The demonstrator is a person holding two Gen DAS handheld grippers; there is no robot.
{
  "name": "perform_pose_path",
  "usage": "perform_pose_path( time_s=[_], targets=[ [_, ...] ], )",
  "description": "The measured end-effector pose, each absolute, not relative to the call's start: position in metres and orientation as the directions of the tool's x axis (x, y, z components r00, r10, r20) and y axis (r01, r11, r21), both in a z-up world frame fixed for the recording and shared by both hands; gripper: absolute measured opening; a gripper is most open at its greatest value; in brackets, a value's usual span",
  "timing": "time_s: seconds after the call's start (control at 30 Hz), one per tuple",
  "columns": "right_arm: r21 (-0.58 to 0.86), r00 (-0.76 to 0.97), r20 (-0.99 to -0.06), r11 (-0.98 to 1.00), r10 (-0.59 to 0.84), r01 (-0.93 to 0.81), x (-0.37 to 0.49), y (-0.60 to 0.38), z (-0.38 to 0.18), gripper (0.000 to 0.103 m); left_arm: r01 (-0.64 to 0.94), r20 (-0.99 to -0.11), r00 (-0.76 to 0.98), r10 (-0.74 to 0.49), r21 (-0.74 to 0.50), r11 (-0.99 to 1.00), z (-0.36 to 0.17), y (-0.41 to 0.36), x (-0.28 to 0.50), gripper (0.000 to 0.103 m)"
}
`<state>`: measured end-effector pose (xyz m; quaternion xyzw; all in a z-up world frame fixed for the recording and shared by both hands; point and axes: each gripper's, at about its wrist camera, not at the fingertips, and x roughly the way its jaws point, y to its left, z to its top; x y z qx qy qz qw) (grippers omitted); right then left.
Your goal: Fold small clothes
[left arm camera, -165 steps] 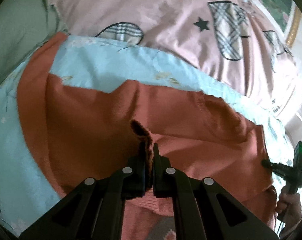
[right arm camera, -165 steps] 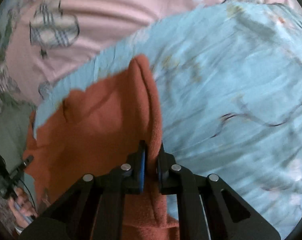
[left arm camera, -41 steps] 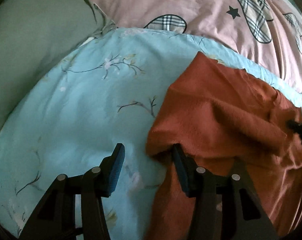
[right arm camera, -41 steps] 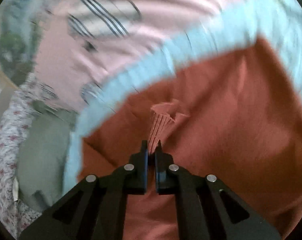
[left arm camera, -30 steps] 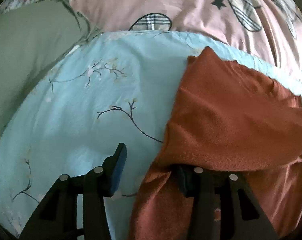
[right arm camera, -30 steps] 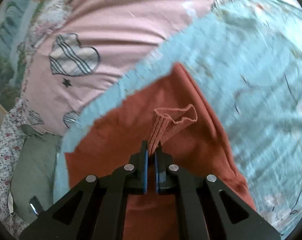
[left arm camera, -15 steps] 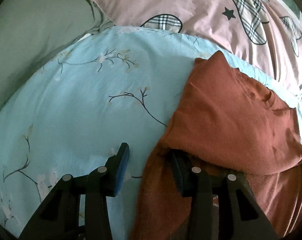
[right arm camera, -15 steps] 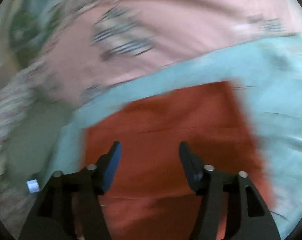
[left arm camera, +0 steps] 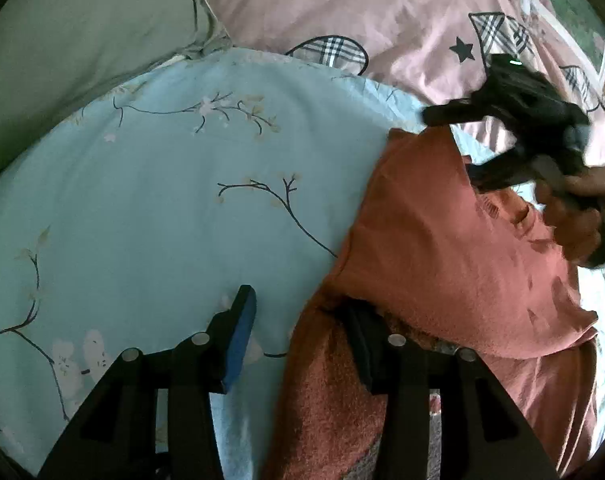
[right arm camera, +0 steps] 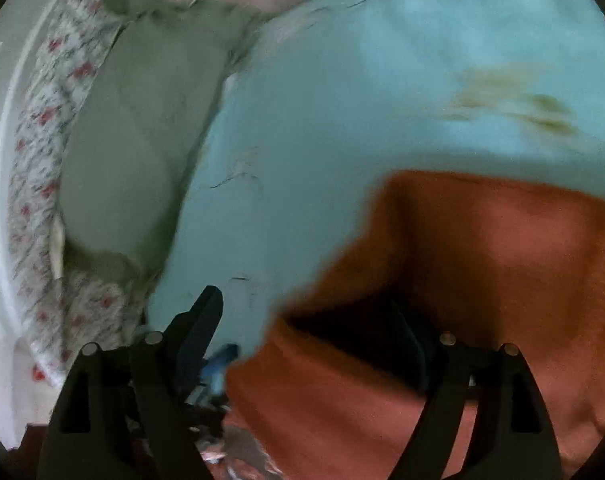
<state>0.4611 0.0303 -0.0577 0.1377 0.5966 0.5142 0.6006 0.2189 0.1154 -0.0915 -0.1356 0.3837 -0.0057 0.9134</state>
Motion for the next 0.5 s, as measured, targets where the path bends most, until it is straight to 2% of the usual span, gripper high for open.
perform_pose_path(
  time_s=[0.07,0.23,0.33,0.5],
  targets=[
    [0.813,-0.222,-0.509,0.38,0.832,-0.44,0.462,0.047,-0.058,0.087,-0.092,-0.689,0.716,-0.116,-0.258,0.962,-0.091,0.115,0.218,0.046],
    [0.831,-0.082,-0.474,0.415,0.876,-0.37,0.466,0.044,-0.075,0.087,-0.088,-0.622,0.775,-0.112,-0.283,0.955,-0.084,0.119,0.205,0.045],
    [0.759,0.084,-0.524,0.509,0.848,-0.406,0.455,0.01,-0.053,0.087,-0.094,-0.615,0.78,-0.114,-0.296,0.951,-0.084,0.121,0.204,0.046],
    [0.714,0.286,-0.519,0.592,0.806,-0.373,0.428,-0.076,-0.018,0.087,-0.118,-0.626,0.771,-0.118,-0.322,0.94,-0.085,0.128,0.204,0.046]
  ],
)
